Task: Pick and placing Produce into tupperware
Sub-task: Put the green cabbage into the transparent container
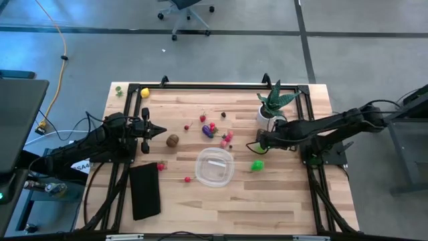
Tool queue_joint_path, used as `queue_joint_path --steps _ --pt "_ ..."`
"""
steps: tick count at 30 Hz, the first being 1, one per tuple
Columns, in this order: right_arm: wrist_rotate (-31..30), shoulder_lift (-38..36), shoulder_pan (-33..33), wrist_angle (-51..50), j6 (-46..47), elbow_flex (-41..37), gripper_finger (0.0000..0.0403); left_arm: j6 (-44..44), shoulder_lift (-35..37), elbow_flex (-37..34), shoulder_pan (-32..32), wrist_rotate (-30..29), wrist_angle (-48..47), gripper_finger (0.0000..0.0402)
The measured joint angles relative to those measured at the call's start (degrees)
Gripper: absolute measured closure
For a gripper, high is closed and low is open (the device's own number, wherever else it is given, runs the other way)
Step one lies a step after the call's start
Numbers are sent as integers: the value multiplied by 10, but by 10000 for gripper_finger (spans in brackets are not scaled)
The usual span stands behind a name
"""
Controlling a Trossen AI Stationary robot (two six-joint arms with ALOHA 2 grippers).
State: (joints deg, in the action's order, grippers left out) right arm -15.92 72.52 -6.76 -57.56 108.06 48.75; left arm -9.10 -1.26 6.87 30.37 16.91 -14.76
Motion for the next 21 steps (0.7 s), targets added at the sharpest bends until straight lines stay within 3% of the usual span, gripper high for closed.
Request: queue_joint_path --steps 7,21 --pt "4 62 12 17 2 0 171 0 0 0 0 0 0 401" --pt "-2 114 19 58 14 0 171 0 0 0 0 0 0 401"
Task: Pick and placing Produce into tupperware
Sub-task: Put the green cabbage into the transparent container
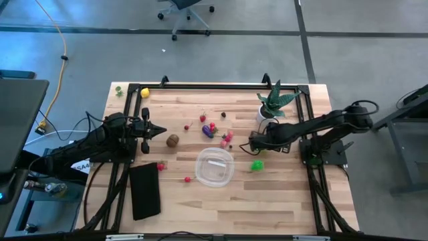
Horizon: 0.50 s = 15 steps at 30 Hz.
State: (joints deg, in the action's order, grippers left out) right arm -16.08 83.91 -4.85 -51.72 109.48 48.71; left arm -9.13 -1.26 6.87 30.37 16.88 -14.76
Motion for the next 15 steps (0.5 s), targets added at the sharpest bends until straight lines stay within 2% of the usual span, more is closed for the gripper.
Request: queue_joint_path --steps 10,15 --pt "-5 21 -3 30 4 -14 171 0 0 0 0 0 0 401" --pt "-17 19 -4 60 47 -42 165 0 0 0 0 0 0 401"
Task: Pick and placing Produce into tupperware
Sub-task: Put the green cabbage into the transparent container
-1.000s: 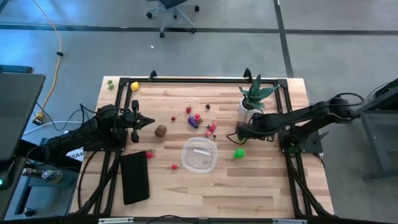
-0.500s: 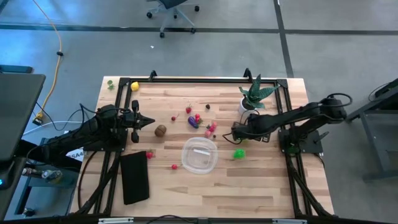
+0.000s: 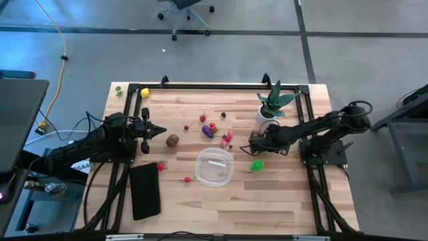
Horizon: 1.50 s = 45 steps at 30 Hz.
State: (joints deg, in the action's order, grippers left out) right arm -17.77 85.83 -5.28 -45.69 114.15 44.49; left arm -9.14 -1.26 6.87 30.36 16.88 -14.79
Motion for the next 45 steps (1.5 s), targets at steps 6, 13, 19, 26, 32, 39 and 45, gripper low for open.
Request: queue_joint_path --steps 6,13,19,26,32,39,45 --pt "3 0 0 38 5 -21 153 0 0 0 0 0 0 401" --pt "20 1 0 50 -21 -22 150 0 0 0 0 0 0 401" --pt "36 1 6 50 -40 -22 150 0 0 0 0 0 0 401" --pt "44 8 8 48 -47 -22 150 0 0 0 0 0 0 401" --pt "44 19 8 51 -51 -22 150 0 0 0 0 0 0 401" --pt "43 19 8 50 -58 -23 156 0 0 0 0 0 0 401" --pt "38 19 8 51 -62 -22 179 0 0 0 0 0 0 401"
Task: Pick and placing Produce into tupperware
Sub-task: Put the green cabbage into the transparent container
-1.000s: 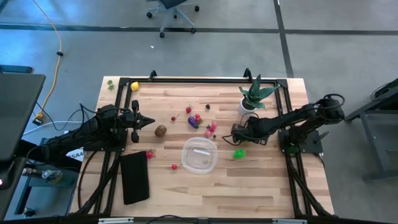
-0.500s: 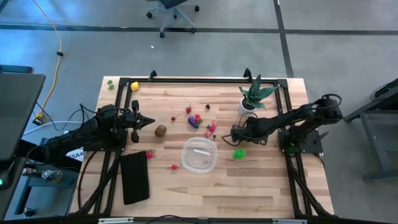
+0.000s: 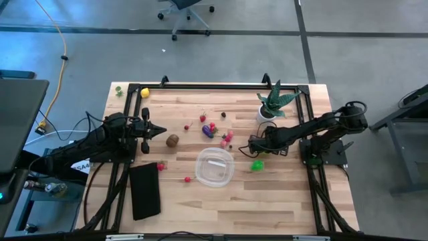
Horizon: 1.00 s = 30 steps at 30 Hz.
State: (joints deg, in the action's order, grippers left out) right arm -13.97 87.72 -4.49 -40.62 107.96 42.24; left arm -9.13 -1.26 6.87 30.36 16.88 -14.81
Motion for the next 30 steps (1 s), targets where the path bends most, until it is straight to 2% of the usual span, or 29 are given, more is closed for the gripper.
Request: queue_joint_path --steps 11,16,21,27,30 --pt "-17 -10 0 22 -44 1 178 0 0 0 0 0 0 401" --pt "-31 -18 0 24 -109 36 180 0 0 0 0 0 -2 401" --pt "-54 -19 0 32 -234 105 180 0 0 0 0 0 -4 401" --pt "-49 -19 -13 151 -476 181 180 0 0 0 0 0 -4 401" --pt "-43 -3 -22 183 -562 214 180 0 0 0 0 0 -4 401"
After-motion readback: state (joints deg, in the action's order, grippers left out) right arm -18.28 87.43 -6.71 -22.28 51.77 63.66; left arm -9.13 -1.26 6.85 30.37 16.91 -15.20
